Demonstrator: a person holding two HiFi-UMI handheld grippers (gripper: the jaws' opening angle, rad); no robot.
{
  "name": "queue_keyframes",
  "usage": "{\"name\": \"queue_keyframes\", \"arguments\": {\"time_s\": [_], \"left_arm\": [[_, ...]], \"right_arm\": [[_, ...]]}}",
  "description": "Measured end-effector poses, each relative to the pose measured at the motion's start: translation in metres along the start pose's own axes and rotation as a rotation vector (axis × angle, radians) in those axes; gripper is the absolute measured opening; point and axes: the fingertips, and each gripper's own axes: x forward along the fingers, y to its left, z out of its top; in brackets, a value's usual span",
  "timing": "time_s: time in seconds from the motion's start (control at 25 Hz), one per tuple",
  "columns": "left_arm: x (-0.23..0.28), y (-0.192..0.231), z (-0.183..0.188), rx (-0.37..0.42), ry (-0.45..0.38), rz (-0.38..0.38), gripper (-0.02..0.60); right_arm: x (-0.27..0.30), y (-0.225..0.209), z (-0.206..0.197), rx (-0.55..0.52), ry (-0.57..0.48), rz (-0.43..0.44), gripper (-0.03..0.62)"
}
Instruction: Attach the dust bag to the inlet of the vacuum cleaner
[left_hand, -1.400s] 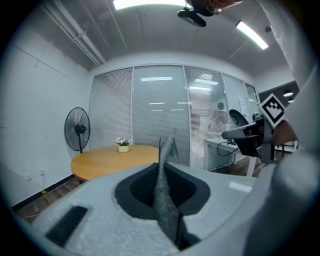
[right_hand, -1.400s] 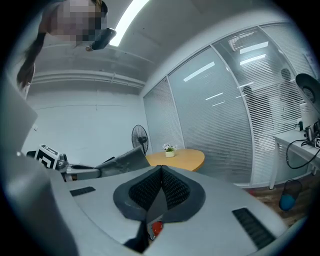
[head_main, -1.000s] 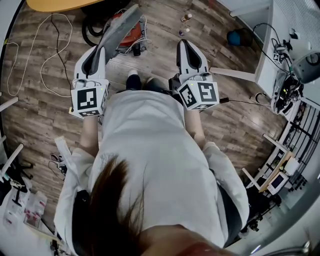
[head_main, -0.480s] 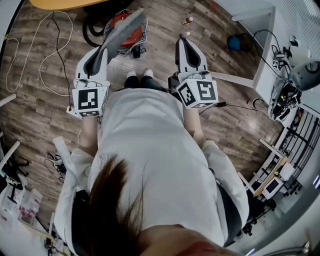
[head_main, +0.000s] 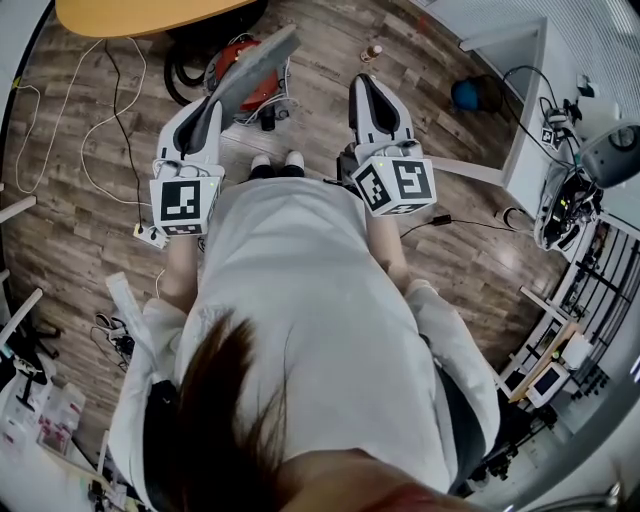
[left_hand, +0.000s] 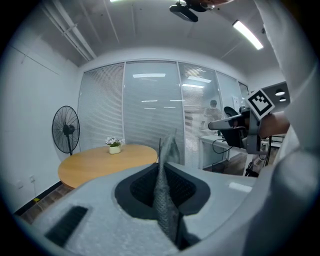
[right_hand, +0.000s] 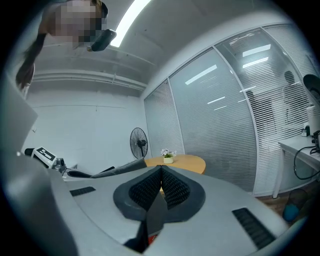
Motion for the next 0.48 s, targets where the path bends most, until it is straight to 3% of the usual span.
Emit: {"name": "queue_keyframes", "arguments": {"time_s": [0.48], "left_arm": [[0.02,-0.026,0.006,0.028,0.016,-0.025,0.04]], "right_arm": [[-0.008,-0.027,0.0,0.01,0.001,0.014,0.003]]}}
